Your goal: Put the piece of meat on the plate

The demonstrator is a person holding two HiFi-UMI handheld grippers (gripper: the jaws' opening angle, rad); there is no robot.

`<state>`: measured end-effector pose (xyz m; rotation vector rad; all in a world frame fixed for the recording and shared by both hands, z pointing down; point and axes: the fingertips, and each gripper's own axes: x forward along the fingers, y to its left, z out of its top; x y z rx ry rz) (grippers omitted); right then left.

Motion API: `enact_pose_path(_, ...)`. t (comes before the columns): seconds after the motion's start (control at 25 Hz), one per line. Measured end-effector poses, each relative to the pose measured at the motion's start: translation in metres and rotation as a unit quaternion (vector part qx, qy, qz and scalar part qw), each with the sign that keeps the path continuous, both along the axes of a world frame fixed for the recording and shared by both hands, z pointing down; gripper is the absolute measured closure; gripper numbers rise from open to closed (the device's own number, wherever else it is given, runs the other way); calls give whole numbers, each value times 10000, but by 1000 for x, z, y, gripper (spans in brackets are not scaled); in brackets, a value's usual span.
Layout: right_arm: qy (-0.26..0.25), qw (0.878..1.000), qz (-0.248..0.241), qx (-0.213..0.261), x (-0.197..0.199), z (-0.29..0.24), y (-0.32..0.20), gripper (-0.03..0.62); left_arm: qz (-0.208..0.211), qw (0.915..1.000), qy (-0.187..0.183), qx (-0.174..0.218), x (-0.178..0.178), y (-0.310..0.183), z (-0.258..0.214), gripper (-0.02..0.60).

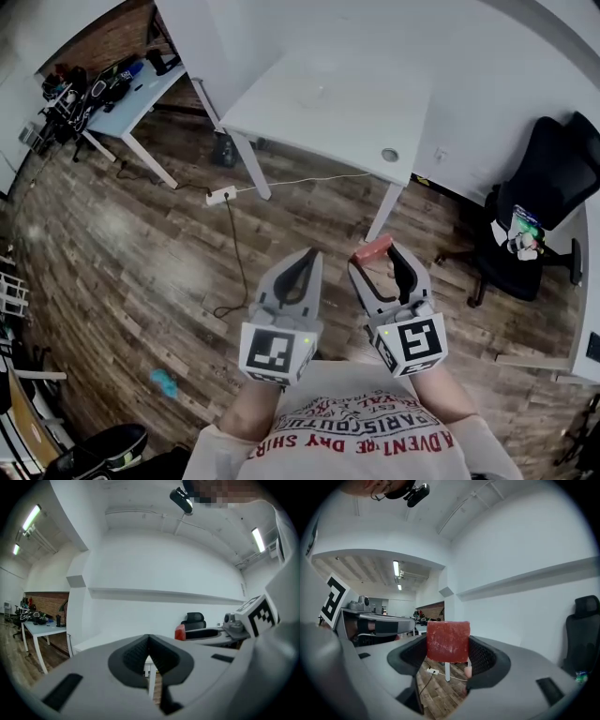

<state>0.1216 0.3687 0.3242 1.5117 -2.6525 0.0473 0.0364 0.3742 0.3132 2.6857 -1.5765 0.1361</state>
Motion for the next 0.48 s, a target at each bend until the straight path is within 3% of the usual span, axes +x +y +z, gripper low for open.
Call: enact_pose_path(0.48, 49, 9996, 279, -33, -95, -9, -102, 312, 189, 9997, 157, 59, -112, -104, -11, 574)
